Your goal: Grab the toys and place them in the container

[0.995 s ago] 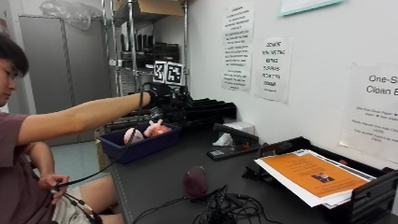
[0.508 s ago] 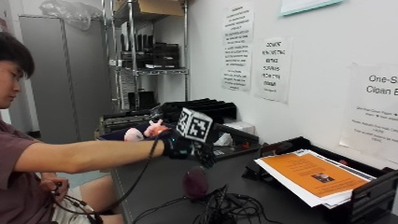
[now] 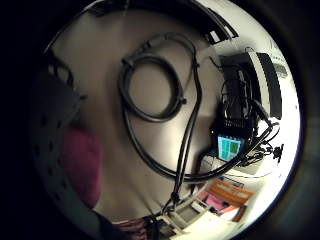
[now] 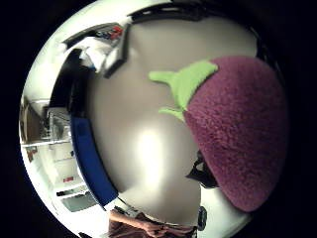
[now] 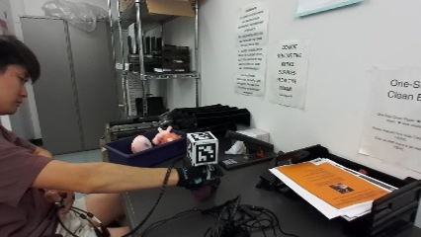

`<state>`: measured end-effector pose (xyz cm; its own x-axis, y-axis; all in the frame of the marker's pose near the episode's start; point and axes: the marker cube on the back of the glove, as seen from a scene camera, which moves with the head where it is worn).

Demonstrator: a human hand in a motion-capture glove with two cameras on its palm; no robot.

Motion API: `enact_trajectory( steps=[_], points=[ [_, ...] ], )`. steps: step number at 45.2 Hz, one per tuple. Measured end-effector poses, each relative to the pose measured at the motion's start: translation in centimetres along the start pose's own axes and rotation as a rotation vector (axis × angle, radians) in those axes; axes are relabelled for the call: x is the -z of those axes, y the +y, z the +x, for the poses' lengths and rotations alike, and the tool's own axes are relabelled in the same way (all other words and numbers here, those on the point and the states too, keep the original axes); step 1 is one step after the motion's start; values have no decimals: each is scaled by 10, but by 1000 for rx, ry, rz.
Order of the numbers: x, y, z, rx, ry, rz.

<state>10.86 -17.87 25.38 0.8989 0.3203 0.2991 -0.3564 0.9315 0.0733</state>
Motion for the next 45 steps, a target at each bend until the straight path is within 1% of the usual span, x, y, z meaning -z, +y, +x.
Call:
enact_trajectory(
  steps=[7, 15, 20, 25, 31, 34, 38, 45],
  points=[
    [43, 2, -30, 61, -55, 74],
    [127, 15, -76, 193, -54, 156],
    [174, 23, -111, 253, -52, 203],
    [204, 34, -159, 328, -55, 230],
    [217, 50, -217, 431, -28, 230],
    [217, 64, -264, 512, -8, 227],
    [213, 82, -321, 606, -5, 221],
    [198, 106, -391, 720, -15, 183]
  ],
)
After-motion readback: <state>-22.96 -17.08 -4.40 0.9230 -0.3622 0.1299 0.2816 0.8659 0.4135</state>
